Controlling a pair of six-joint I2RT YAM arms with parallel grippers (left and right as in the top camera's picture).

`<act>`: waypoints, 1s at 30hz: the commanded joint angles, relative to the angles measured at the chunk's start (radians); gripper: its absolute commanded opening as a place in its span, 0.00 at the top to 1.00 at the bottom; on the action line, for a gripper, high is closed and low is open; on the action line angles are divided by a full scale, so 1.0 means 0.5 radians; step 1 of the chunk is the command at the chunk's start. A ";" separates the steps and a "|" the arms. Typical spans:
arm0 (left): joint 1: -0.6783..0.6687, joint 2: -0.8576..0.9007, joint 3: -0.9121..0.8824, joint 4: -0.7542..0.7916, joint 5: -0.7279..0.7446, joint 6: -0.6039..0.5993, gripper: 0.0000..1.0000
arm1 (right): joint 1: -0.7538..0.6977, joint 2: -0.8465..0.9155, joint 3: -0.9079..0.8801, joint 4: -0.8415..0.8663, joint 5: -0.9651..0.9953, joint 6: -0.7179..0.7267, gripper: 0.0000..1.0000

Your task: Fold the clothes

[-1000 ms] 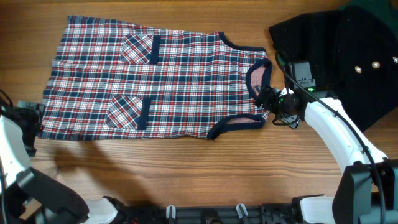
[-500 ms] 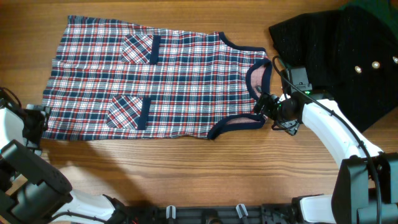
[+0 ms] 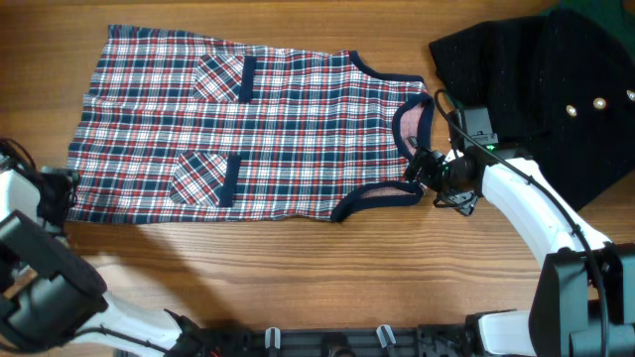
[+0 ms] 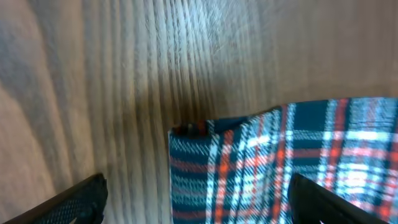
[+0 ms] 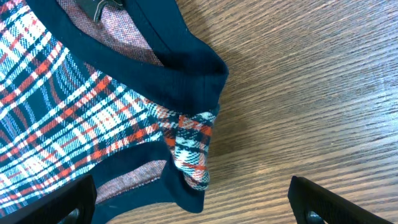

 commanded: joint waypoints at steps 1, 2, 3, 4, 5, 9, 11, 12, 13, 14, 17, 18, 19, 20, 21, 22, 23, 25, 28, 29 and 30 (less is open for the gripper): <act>0.005 0.071 -0.013 0.047 -0.026 -0.011 0.08 | 0.008 0.027 -0.026 -0.004 -0.040 -0.014 0.00; 0.005 0.071 -0.013 0.057 -0.025 -0.011 0.08 | 0.008 0.027 -0.026 -0.004 -0.040 -0.014 0.01; 0.005 0.071 -0.013 0.081 -0.024 -0.011 0.10 | 0.008 0.027 -0.026 -0.004 -0.040 -0.014 0.00; 0.002 0.072 -0.013 0.089 -0.019 -0.011 0.12 | 0.008 0.027 -0.026 -0.004 -0.040 -0.014 0.00; -0.001 0.076 -0.013 0.098 -0.018 -0.012 0.14 | 0.008 0.027 -0.026 -0.004 -0.040 -0.014 0.00; -0.008 0.159 -0.013 0.149 -0.009 -0.012 0.18 | 0.008 0.027 -0.026 -0.034 -0.040 -0.015 0.00; -0.008 0.205 -0.013 0.169 -0.001 -0.012 0.19 | 0.008 0.027 -0.026 -0.042 -0.040 -0.016 0.00; -0.008 0.224 -0.013 0.185 0.011 -0.011 0.20 | 0.008 0.027 -0.026 -0.045 -0.041 -0.015 0.00; -0.008 0.239 -0.013 0.193 0.011 -0.012 0.21 | 0.008 0.027 -0.026 -0.048 -0.041 -0.015 0.00; -0.008 0.252 -0.013 0.201 0.012 -0.011 0.21 | 0.008 0.027 -0.026 -0.050 -0.041 -0.015 0.00; -0.008 0.269 -0.013 0.232 0.013 -0.011 0.34 | 0.008 0.026 -0.026 -0.081 -0.040 -0.013 0.01; -0.008 0.269 -0.013 0.246 0.025 -0.012 0.42 | 0.008 0.026 -0.026 -0.091 -0.041 -0.011 0.02; -0.008 0.269 -0.013 0.261 0.052 -0.011 0.53 | 0.008 0.026 -0.026 -0.101 -0.041 -0.009 0.06; -0.008 0.269 -0.013 0.270 0.073 -0.011 0.62 | 0.008 0.026 -0.026 -0.103 -0.042 -0.007 0.06; -0.008 0.269 -0.013 0.280 0.098 -0.011 0.73 | 0.008 0.026 -0.026 -0.101 -0.075 -0.008 0.06; -0.008 0.269 -0.013 0.289 0.117 -0.011 0.83 | 0.008 0.026 -0.026 -0.100 -0.095 -0.007 0.06; -0.008 0.269 -0.013 0.293 0.126 -0.011 0.87 | 0.008 0.026 -0.026 -0.100 -0.102 -0.008 0.06; -0.008 0.269 -0.013 0.295 0.133 -0.011 0.95 | 0.008 0.026 -0.026 -0.103 -0.126 -0.008 0.07; -0.008 0.269 -0.013 0.275 0.133 -0.011 0.96 | 0.008 0.025 -0.026 -0.117 -0.130 -0.006 0.09; -0.008 0.269 -0.013 0.273 0.134 -0.011 0.96 | 0.007 0.025 -0.026 -0.114 -0.118 -0.005 0.09; -0.008 0.269 -0.013 0.274 0.148 -0.011 0.96 | -0.007 0.025 -0.026 -0.101 -0.119 -0.006 0.07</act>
